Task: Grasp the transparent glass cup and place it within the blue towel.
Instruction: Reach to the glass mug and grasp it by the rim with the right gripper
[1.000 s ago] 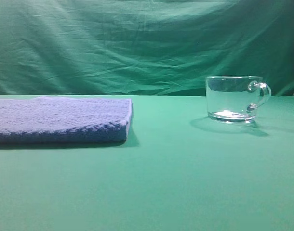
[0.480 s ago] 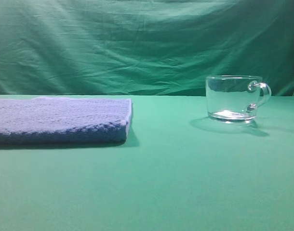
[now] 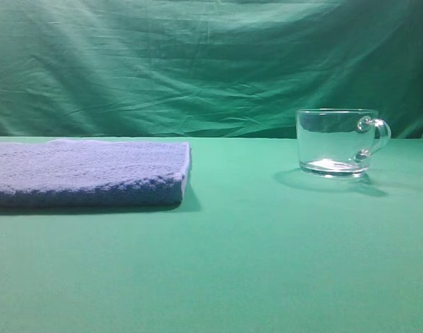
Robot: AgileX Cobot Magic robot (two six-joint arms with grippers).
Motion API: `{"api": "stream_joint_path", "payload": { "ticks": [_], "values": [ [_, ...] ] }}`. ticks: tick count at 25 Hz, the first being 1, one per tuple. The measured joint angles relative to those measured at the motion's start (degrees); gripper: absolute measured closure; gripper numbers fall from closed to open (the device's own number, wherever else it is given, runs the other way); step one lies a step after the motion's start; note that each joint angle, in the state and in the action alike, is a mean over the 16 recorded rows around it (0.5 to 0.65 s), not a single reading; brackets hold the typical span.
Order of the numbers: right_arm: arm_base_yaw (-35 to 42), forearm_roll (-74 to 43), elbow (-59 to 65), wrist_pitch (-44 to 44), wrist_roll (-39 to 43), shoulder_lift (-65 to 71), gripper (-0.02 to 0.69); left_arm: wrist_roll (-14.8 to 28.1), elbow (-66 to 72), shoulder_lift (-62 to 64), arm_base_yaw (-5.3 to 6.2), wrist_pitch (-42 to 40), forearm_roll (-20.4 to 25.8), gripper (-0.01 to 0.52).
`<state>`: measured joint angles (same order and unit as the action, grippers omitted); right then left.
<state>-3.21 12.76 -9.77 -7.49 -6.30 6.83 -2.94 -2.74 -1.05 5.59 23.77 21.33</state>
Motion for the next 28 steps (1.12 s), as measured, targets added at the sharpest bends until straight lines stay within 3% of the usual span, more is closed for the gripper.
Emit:
{"api": "stream_joint_path", "payload": {
  "ticks": [11, 19, 28],
  "values": [
    [0.00, 0.13, -16.96, -15.28, -4.91, 25.17, 0.665, 0.00, 0.00, 0.00, 0.00, 0.00, 0.00, 0.514],
    [-0.35, 0.02, -30.39, -31.59, -8.13, 43.84, 0.665, 0.00, 0.00, 0.00, 0.00, 0.00, 0.00, 0.514],
    [-5.94, -0.83, -42.90, -44.27, -9.31, 62.85, 0.665, 0.00, 0.00, 0.00, 0.00, 0.00, 0.00, 0.514]
  ]
}}
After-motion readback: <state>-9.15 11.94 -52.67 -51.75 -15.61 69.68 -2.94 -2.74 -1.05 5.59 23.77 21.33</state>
